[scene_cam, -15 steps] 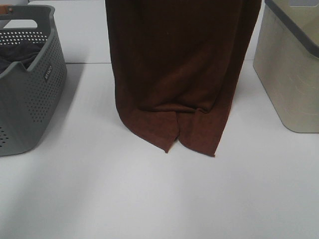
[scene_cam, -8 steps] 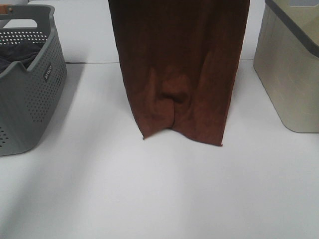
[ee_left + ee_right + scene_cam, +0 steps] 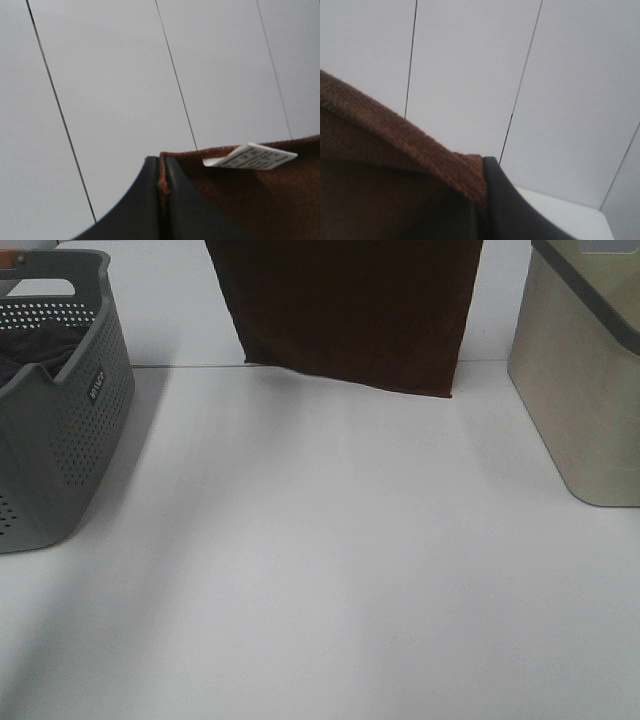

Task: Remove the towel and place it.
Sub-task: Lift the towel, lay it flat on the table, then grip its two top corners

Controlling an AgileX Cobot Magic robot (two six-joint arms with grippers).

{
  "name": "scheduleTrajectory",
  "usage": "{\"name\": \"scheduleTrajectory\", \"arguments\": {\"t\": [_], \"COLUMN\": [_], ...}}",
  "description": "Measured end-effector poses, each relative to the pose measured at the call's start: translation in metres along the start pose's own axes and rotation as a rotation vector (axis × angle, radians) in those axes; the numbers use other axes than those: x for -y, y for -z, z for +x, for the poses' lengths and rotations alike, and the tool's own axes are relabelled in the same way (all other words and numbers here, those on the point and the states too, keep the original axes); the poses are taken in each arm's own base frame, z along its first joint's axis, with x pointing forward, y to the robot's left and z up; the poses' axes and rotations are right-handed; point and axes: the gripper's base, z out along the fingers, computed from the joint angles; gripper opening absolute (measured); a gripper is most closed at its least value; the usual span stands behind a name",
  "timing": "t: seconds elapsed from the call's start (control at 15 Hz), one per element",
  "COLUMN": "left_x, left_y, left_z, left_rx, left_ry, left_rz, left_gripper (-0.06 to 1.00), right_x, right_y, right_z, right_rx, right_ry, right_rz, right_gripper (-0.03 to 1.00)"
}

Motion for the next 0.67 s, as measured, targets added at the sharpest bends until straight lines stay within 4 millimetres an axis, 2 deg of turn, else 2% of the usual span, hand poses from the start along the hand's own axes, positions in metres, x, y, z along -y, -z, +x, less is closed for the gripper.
{"name": "scheduleTrajectory", "arguments": {"t": [0.2,0.47,0.67], "left_x": [0.009,0.026,0.035], "left_y": [0.001,0.028,0.046], "left_z": [0.039,0.075,0.086], "left_rx": [-0.318,-0.851,-1.086], "left_ry": [0.086,0.254,0.3], "left_rz": [-0.001,0.061,0.111], "left_gripper": [0.0,0.0,0.0], "right_x": [-0.005,-0.013,-0.017], "right_y": [-0.007,0.008,0.021], "right_z": [0.032,0.071,0.084], "right_rx": [-0.24,-0.676,-0.873], "right_ry": [-0.011,-0.048,-0.073], "right_rz": [-0.033,-0.105,-0.147], "right_gripper": [0.0,0.0,0.0]}}
